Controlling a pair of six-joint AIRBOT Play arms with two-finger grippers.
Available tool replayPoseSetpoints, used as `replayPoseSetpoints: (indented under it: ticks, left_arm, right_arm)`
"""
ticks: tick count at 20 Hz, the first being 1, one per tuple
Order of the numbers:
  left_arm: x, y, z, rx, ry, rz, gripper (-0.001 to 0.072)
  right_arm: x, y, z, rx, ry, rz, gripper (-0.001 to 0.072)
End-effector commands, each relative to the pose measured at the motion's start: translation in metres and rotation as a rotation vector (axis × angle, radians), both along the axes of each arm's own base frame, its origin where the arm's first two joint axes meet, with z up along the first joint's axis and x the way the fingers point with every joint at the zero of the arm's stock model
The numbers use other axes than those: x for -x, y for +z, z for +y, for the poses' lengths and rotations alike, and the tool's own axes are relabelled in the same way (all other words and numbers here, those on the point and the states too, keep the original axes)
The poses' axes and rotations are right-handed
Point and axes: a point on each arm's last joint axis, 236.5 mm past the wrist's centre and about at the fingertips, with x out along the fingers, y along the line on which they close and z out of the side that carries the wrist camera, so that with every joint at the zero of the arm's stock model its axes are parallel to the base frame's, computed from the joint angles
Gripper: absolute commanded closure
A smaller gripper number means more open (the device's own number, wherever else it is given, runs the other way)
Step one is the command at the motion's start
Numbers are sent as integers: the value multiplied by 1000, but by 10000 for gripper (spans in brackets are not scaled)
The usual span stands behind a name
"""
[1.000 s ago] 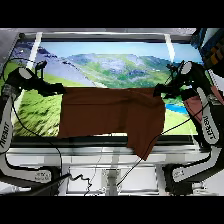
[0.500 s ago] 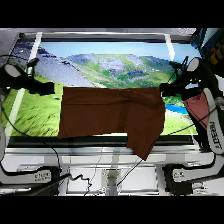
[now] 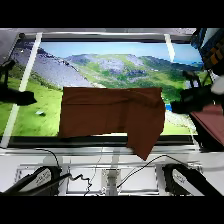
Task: Fold the clothes and pants, and hang the long-sleeved shirts on hangers.
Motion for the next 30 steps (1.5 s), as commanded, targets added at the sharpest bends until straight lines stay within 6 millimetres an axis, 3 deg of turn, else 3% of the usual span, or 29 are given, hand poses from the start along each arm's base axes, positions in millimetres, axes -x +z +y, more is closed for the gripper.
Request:
replayPoseSetpoints:
  ticks: [1,4,5,6,9,12,13,14,15,19,24,30]
  left_arm:
    - [22,-20,6,-7,62,-32,697]
    - [33,-51,-5,32,84,-4,696]
    - [40,-63,-8,43,86,24,697]
    - [46,-73,-10,52,90,47,697]
    - [52,-89,-12,59,103,68,696]
    - [52,-91,-11,56,106,65,696]
    - [51,-91,-11,53,109,59,696]
    - [50,-91,-10,51,110,55,696]
    - [49,-91,-10,51,111,54,696]
    - [50,-91,-10,51,111,55,696]
    - [49,-91,-10,53,114,55,696]
    - [50,-91,-10,52,113,56,696]
  right_arm:
    - [66,-41,-5,2,-16,19,697]
    - [58,-68,-12,25,-86,-58,579]
    - [56,-74,-14,24,-112,-52,590]
    - [57,-79,-15,21,-118,-32,694]
    - [56,-97,-24,-64,-180,45,697]
    - [46,-91,-8,-394,-221,38,697]
    - [47,-92,-12,-477,-281,62,653]
    - [53,-97,-18,-517,-335,104,417]
    - [61,-104,-21,-546,-370,151,313]
    - [75,-127,-4,-603,-322,209,303]
    - [81,-162,17,-514,-272,218,263]
    - [87,-183,40,-452,-227,290,269]
